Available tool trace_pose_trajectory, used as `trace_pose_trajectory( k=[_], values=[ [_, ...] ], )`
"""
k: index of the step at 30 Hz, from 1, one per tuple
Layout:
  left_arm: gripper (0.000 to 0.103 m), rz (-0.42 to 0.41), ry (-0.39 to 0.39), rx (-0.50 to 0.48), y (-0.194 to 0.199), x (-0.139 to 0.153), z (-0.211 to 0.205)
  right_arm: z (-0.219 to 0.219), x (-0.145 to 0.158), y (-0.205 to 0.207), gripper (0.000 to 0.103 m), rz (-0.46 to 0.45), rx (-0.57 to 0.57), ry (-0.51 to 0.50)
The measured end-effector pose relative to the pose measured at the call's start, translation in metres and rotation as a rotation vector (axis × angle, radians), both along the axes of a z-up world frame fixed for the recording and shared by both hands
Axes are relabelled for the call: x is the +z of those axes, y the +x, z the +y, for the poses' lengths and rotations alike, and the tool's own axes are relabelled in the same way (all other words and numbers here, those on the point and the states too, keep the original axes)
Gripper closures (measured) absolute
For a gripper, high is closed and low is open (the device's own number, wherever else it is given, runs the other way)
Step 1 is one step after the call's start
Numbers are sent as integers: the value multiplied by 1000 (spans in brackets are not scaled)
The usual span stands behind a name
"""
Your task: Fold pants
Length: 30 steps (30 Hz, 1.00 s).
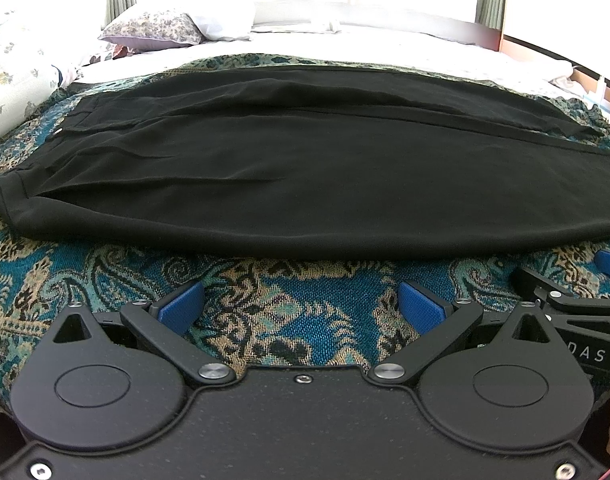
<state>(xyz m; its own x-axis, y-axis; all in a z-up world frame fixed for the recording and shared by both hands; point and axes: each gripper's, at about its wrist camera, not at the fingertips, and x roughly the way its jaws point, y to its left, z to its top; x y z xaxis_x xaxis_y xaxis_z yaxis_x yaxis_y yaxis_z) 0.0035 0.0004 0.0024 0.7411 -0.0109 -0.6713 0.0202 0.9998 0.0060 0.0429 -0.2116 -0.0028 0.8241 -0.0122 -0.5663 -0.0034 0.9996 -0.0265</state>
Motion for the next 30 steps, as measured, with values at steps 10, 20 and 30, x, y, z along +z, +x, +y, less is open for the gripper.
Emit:
trace_pose_trajectory(
  k=[10, 20, 30],
  values=[
    [0, -58, -61, 22, -8, 16, 17, -34, 17, -5, 0, -50, -88, 18],
    [24, -167, 4, 329, 23, 54, 143, -169, 49, 7, 0, -152, -452, 76],
    [70, -135, 70, 339, 66, 37, 170, -199, 47, 43, 10, -71, -366, 74]
  ],
)
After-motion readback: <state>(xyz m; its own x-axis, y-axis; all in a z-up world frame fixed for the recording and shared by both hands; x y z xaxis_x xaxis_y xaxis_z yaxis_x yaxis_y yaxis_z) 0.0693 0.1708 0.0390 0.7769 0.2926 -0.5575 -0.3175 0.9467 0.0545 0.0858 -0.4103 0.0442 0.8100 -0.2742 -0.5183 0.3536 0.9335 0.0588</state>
